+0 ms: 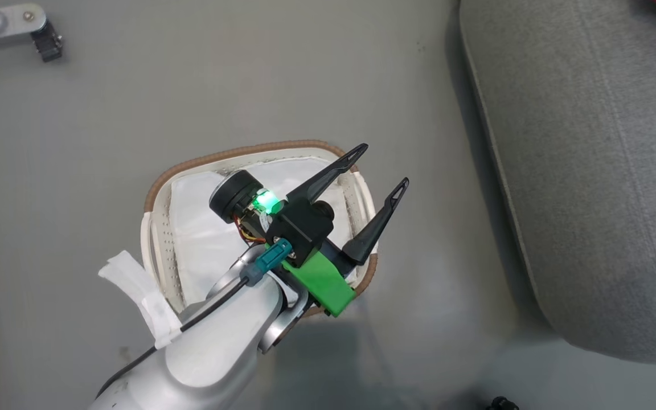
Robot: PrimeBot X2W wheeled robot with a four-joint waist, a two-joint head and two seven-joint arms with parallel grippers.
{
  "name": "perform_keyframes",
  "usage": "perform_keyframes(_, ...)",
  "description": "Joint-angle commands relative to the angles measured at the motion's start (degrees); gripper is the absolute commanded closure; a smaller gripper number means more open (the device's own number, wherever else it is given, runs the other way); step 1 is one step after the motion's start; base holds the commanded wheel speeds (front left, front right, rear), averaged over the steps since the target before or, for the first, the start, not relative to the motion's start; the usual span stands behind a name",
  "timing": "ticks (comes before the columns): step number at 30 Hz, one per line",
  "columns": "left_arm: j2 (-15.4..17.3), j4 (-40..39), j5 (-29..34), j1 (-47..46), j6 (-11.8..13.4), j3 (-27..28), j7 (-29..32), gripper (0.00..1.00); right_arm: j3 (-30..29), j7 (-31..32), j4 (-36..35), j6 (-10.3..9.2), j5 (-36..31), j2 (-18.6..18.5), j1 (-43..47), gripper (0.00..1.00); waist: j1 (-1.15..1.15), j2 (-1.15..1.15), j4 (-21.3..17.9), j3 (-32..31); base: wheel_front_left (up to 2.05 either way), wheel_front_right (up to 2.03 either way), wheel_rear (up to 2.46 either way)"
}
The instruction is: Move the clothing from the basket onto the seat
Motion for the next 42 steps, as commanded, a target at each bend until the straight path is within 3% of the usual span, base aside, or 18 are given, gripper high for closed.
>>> perform_keyframes(1,0.6,-0.5,0.5,-1.2,0.1,-0.2,0.2,0.00,-1.8,-0.4,0.9,-0.07,-1.1,0.1,0.5,1.00,-0.01,-0.01,3.9,4.1,0.00,0.00,0.00)
perform_keyframes(9,2.1,-0.9,1.0,-0.4,0.1,-1.3,1.2,0.00,-7.1,-4.7,7.3,-0.07,-7.5,6.1,6.3,1.00,-0.01,-0.01,4.0,6.4,0.00,0.00,0.00)
perform_keyframes(17,3.2,-1.6,0.7,-0.4,0.5,-1.5,2.3,0.00,-6.0,-7.1,12.7,-0.07,-9.2,11.2,9.8,1.00,-0.01,-0.01,2.0,6.6,0.00,0.00,0.00)
perform_keyframes(18,3.5,-1.5,0.6,-0.4,0.6,-1.6,2.5,0.00,-5.8,-7.5,13.3,-0.06,-9.3,11.6,10.1,0.87,-0.01,-0.01,1.6,6.5,0.00,0.00,0.00)
perform_keyframes(20,3.6,-1.3,0.5,-0.5,0.7,-1.6,2.7,0.00,-5.4,-8.4,14.0,-0.06,-9.4,11.9,10.1,0.51,-0.01,-0.01,1.0,6.2,0.00,0.00,0.00)
perform_keyframes(21,3.6,-1.2,0.4,-0.6,0.7,-1.5,2.7,0.00,-5.2,-8.7,14.4,-0.06,-9.4,12.1,10.0,0.09,-0.01,-0.01,0.7,6.0,0.00,0.00,0.00)
perform_keyframes(22,3.6,-1.1,0.2,-0.6,0.8,-1.5,2.7,0.00,-5.0,-9.3,14.8,-0.06,-9.2,12.5,10.0,0.00,-0.01,-0.01,0.3,5.7,0.00,0.00,0.00)
perform_keyframes(42,4.7,1.4,-3.7,3.4,3.0,0.8,1.4,0.00,4.5,-17.6,19.2,-0.07,-5.1,19.3,16.1,0.00,-0.01,-0.01,-8.3,-4.7,0.00,0.00,0.00)
